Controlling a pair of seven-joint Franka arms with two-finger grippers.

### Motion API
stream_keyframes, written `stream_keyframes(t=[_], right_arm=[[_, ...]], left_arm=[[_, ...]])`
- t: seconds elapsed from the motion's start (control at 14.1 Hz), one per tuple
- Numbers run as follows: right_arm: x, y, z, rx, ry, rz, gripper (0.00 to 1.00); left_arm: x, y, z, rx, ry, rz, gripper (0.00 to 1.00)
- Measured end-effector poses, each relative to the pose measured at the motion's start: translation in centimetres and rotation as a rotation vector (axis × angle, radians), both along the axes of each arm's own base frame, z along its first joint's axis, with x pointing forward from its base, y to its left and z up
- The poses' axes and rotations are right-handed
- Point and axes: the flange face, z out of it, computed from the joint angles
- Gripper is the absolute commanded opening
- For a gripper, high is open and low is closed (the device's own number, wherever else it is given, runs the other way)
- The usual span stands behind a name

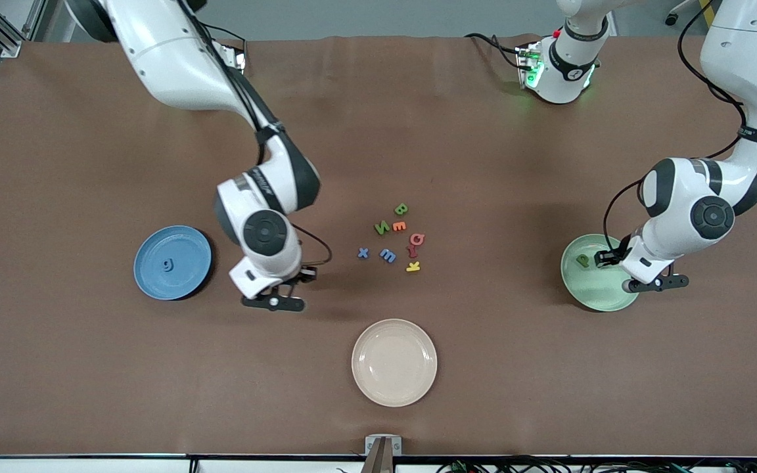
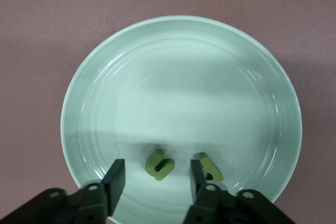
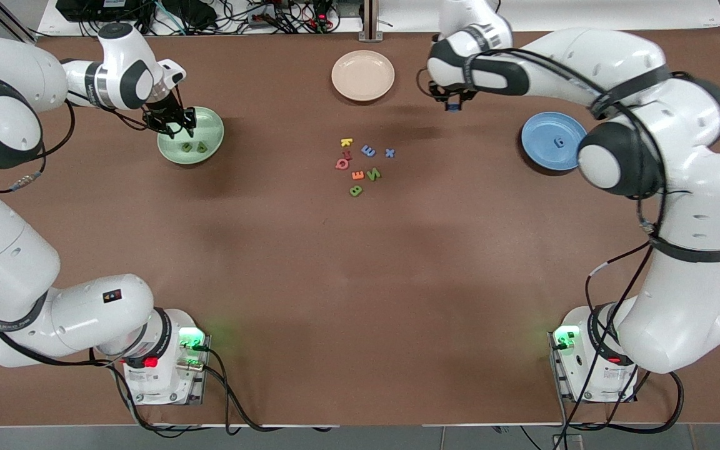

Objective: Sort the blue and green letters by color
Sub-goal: 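Release blue 6 into the blue plate with the right gripper, then reach the left gripper to green B while the right gripper reaches blue X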

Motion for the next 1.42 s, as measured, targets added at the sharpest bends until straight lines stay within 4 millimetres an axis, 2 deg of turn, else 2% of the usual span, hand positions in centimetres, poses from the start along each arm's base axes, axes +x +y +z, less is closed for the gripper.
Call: stream_keyframes(t=[0.14, 0.28, 0.5, 0.64, 0.78, 0.92, 0.99, 1.06, 1.13, 1.21, 1.42], right_arm=[[-0.8, -6.2, 0.4, 0.018, 0.007, 0.067, 0.0], [-1.9, -12.5, -0.3, 0.039, 0.002, 0.134, 0.0], [-3.9, -20.0, -3.3, 0.061, -0.016, 0.213, 0.0], [-5.1, -23.3, -5.3, 0.068, -0.021, 0.251, 0.0], [-6.1, -25.6, -6.5, 0.072, -0.017, 0.272, 0.02], [-6.6, -26.5, -7.1, 0.076, -0.006, 0.269, 0.02], [-6.7, -26.4, -7.2, 0.082, -0.003, 0.262, 0.06], [-7.0, -26.2, -7.4, 0.093, 0.001, 0.252, 0.27], [-7.1, -26.0, -7.6, 0.101, 0.005, 0.246, 0.83], [-7.3, -25.8, -7.7, 0.104, 0.008, 0.246, 1.0], [-7.4, -24.9, -7.6, 0.112, 0.007, 0.258, 1.0]], left_arm=[[0.1, -0.4, 0.1, -0.002, -0.003, -0.006, 0.78], [0.2, -1.9, 0.8, -0.009, -0.006, -0.026, 0.82], [-0.5, -7.1, 2.3, -0.018, 0.026, -0.008, 0.84], [-1.0, -11.3, 3.2, -0.03, 0.026, 0.023, 0.85], [-1.9, -15.6, 4.0, -0.048, 0.023, 0.056, 0.85], [-3.1, -20.0, 4.6, -0.059, 0.024, 0.087, 0.85], [-3.9, -22.2, 4.7, -0.058, 0.025, 0.098, 0.85], [-4.8, -24.4, 4.7, -0.055, 0.028, 0.109, 0.85], [-5.8, -26.6, 4.6, -0.052, 0.03, 0.122, 0.85], [-6.8, -28.7, 4.5, -0.049, 0.033, 0.134, 0.85], [-9.6, -34.2, 3.9, -0.049, 0.044, 0.164, 0.85]])
